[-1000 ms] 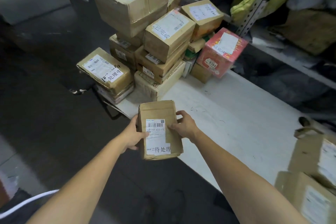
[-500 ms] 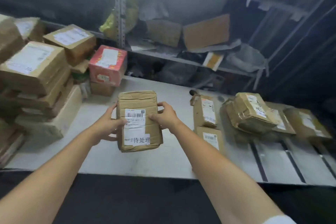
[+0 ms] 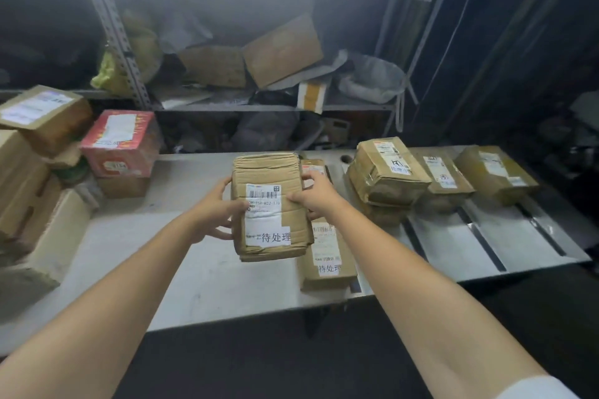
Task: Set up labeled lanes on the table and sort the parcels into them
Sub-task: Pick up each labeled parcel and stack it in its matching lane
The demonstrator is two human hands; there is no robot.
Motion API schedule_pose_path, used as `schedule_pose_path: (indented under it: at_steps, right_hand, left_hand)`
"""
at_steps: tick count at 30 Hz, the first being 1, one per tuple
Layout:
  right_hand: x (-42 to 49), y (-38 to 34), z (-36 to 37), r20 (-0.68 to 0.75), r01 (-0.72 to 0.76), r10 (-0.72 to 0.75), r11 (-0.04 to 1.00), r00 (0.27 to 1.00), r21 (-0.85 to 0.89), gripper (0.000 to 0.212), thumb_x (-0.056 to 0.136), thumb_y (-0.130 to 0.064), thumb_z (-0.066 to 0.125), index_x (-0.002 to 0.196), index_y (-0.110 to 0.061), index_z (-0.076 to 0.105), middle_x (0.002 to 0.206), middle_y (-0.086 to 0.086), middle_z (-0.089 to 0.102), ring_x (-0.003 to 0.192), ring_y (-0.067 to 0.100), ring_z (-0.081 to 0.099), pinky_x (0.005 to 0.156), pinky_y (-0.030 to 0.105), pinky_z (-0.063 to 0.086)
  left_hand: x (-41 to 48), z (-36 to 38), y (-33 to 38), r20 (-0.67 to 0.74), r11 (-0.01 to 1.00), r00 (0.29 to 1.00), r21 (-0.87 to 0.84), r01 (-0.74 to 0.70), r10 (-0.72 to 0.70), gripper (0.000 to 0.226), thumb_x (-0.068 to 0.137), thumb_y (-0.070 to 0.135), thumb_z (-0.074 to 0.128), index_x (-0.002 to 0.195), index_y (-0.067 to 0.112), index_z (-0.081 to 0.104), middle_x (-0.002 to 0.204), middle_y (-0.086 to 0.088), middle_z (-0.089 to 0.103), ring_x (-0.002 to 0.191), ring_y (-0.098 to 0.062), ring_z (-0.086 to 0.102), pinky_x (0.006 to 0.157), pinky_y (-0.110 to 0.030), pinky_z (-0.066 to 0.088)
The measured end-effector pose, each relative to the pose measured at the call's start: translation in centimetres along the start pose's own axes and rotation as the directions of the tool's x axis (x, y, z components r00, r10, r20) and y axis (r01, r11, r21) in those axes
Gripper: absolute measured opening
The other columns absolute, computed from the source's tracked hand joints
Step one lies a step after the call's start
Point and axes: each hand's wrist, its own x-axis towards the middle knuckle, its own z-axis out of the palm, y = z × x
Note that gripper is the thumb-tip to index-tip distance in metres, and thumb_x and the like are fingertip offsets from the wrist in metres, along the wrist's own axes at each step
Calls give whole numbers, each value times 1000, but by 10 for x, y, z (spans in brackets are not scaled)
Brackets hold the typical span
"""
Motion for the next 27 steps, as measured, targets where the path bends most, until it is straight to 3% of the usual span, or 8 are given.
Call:
schedule_pose_path:
  at_steps: [5, 12, 18, 24, 27]
  right_hand:
    - [-7, 40, -53, 21, -63, 61, 996, 998, 71, 48, 86, -12, 77, 125, -22, 49, 118, 5, 63, 107, 25, 64, 80, 54, 60]
    - [-6, 90, -97, 7, -145, 145, 987, 989, 66, 66, 85, -11, 78, 139, -20, 43, 132, 6, 56, 115, 30, 61, 77, 51, 61]
    - [8, 119, -110, 12, -194, 194, 978, 981, 82, 78, 84, -9, 78, 147, -29, 37, 135, 8, 55, 114, 33, 60, 75, 58, 60]
    - [18, 133, -110, 8, -226, 226, 972, 974, 71, 80, 82, -8, 79, 147, -30, 37, 132, 10, 58, 113, 34, 62, 73, 58, 60]
    - [23, 137, -110, 2, -234, 235, 970, 972, 62, 81, 82, -8, 79, 148, -31, 37, 132, 10, 58, 113, 34, 62, 74, 59, 60]
  left_hand:
    - [5, 62, 6, 63, 1000, 998, 11, 28, -28, 73, 95, 24, 67, 150, 47, 24, 128, -6, 60, 98, -31, 68, 78, -52, 61]
    - [29, 125, 0, 109, 994, 990, 57, 88, -94, 73, 96, 26, 66, 151, 45, 23, 122, -3, 61, 96, -29, 68, 68, -45, 62]
    - [51, 153, -7, 127, 986, 982, 103, 129, -142, 74, 96, 27, 67, 151, 45, 22, 124, -3, 60, 94, -26, 68, 61, -39, 60]
    - [67, 163, -15, 125, 980, 978, 129, 154, -170, 75, 96, 24, 66, 153, 44, 21, 130, -5, 59, 105, -31, 65, 67, -43, 61]
    - [73, 165, -15, 133, 983, 978, 113, 146, -161, 75, 96, 24, 66, 153, 42, 21, 124, -2, 59, 94, -21, 65, 66, -41, 60]
